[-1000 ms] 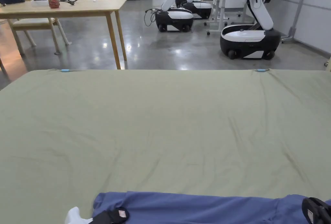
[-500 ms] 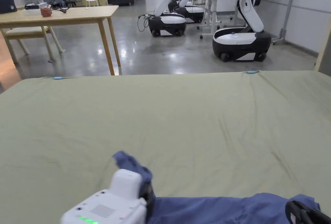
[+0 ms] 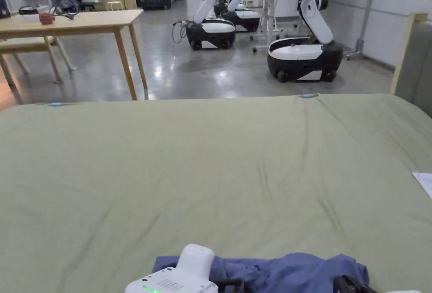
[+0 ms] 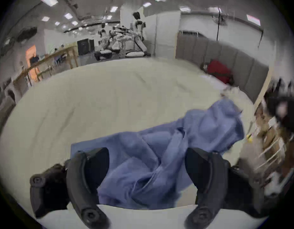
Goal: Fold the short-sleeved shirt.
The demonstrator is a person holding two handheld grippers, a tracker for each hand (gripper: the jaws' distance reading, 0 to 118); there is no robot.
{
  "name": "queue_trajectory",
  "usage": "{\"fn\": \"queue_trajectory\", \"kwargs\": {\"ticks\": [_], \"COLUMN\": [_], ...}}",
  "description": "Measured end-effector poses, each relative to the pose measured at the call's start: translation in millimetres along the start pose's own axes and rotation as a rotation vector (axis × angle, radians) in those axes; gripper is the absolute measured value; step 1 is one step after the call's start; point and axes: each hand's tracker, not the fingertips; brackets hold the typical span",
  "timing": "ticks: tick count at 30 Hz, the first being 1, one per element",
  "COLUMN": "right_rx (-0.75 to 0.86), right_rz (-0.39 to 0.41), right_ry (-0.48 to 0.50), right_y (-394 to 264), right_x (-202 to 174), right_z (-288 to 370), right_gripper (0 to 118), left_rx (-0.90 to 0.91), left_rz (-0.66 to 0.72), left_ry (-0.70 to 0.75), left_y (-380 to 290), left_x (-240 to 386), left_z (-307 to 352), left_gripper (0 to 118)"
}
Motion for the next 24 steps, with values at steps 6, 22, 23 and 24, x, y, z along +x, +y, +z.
{"fn": "queue_trajectory", "kwargs": {"ticks": [6, 22, 23, 24], "right_rx": [-0.008, -0.027, -0.028, -0.029], "right_rz": [-0.083, -0.134, -0.121, -0.109], "right_ry": [0.02, 0.01, 0.007, 0.005], "right_y": [-7, -12, -11, -9], "right_x": [19, 31, 29, 26], "right_z": [-8, -9, -8, -6], "right_gripper": [10, 10, 10, 10], "left_rx": [-0.021, 0.004, 0.147, 0.198], "left_rz": [0.411, 0.47, 0.503, 0.5], "left_ry": [-0.006, -0.186, -0.215, -0.201], "left_y": [-6, -7, -4, 0], "left_x": [-56, -15, -23, -31], "left_z": [8, -22, 0, 18], "left_gripper": [98, 13, 13, 13]}}
